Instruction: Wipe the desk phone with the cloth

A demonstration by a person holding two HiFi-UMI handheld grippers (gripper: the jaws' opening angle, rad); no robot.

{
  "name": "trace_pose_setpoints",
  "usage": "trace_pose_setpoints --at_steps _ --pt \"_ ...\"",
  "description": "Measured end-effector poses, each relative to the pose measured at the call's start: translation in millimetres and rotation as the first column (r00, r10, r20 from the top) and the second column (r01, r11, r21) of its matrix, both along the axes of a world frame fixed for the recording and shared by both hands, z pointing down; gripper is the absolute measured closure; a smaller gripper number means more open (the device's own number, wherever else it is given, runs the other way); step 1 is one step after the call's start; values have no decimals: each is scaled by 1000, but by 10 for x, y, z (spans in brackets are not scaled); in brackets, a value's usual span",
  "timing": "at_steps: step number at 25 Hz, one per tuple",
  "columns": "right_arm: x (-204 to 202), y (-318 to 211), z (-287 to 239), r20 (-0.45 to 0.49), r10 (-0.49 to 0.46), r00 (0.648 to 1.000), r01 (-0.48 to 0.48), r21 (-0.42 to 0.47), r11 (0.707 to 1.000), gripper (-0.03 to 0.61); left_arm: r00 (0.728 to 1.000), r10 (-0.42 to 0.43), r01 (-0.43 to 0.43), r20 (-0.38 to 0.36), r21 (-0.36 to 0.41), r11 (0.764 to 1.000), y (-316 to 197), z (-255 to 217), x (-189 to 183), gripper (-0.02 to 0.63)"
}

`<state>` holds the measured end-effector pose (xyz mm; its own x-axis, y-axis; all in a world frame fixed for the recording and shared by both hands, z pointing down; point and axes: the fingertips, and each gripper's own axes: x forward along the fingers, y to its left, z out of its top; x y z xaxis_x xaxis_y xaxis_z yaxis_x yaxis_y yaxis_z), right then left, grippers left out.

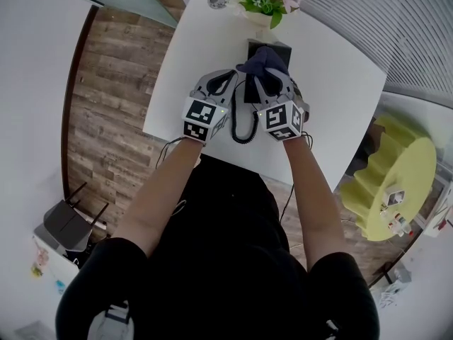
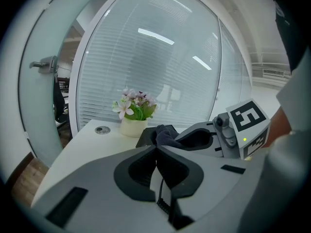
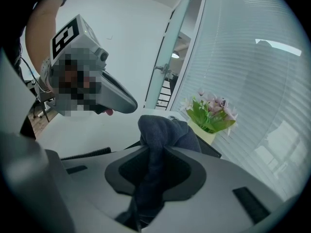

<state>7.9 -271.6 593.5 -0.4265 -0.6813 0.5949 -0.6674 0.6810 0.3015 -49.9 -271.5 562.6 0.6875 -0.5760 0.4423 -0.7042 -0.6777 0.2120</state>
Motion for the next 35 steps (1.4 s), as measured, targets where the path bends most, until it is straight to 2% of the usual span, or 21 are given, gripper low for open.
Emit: trace_pose_setpoints --at_steps 9,21,27,32,35 --pt "-13 254 137 -2 7 1000 -7 -27 1000 482 1000 15 -14 14 -34 999 150 160 -7 603" --pt "-38 575 299 -22 -12 1000 11 -63 998 482 1000 7 -6 8 -134 991 371 427 -74 603" --pt "-70 730 391 -28 -21 999 18 -94 995 482 1000 23 -20 19 -145 989 503 452 -117 603" --pt "-59 907 459 -2 -13 1000 12 -200 980 482 998 62 -60 10 -146 987 656 353 -121 603" --pt "-53 956 316 29 10 1000 -4 -197 980 482 996 93 -93 -5 -130 987 758 191 -130 603"
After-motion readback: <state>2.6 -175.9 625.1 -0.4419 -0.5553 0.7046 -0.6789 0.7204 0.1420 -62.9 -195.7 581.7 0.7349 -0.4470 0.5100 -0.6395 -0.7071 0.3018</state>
